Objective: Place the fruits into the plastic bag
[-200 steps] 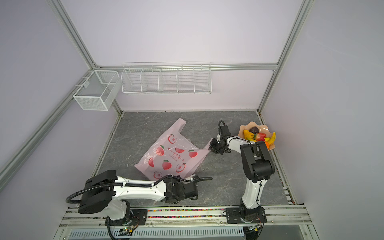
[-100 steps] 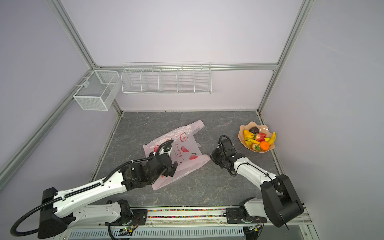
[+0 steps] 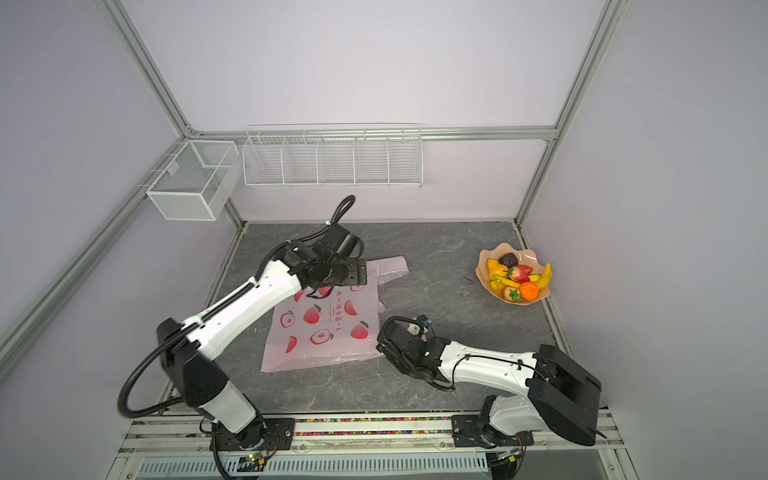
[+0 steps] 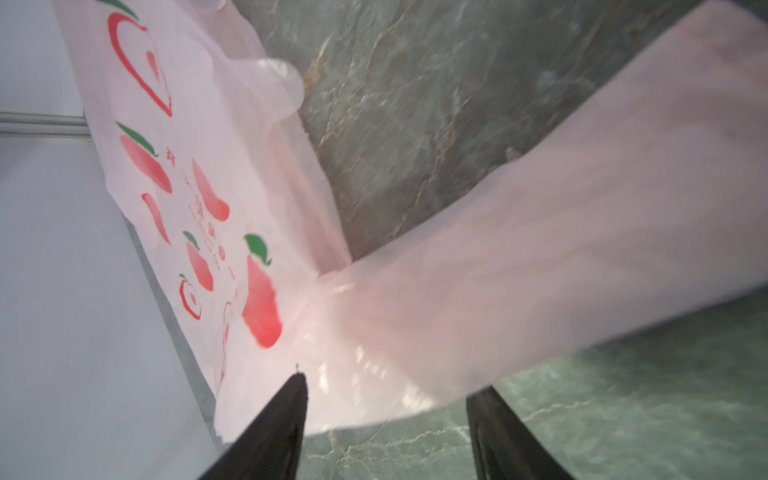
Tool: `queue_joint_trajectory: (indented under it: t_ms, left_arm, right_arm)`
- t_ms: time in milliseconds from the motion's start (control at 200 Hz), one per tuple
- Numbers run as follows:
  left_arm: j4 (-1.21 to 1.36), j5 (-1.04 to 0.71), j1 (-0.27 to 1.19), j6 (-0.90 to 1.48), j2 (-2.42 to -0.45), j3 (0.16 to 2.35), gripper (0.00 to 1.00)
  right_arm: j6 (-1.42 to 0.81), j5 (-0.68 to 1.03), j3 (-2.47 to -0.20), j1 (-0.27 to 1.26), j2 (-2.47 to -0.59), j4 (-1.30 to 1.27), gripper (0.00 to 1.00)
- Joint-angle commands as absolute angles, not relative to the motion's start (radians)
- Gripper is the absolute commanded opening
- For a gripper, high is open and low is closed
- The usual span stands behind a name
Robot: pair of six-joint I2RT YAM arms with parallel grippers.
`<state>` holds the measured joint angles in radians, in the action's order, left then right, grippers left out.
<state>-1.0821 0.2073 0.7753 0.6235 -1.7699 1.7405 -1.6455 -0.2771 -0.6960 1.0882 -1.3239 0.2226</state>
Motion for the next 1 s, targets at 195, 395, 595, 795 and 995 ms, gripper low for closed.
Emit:
queue_joint_trajectory:
  t_ms: [195, 395, 595, 795, 995]
  left_arm:
    - [-1.45, 0.226, 0.867, 0.614, -2.032, 1.992, 0.86]
    - [-1.548, 0.278, 0.936, 0.606, -2.194, 2.131, 0.83]
    - [-1.598, 0.303, 0.962, 0.587, -2.312, 2.204, 0.77]
    - [-1.625, 0.343, 0.978, 0.571, -2.388, 2.21, 0.67]
    - [-1.614, 0.39, 0.982, 0.556, -2.404, 2.179, 0.52]
  right_arm:
    - [-1.584, -0.502, -0.792, 1.094, -0.953, 0.686, 0.99]
    - [-1.337, -0.514, -0.8, 1.007, -0.73, 0.841, 0.92]
    - [-1.123, -0.4, -0.807, 0.824, -0.654, 0.901, 0.91]
    - [-0.995, -0.265, -0.756, 0.665, -0.606, 0.836, 0.89]
    - [-0.939, -0.121, -0.735, 0.529, -0.645, 0.76, 0.89]
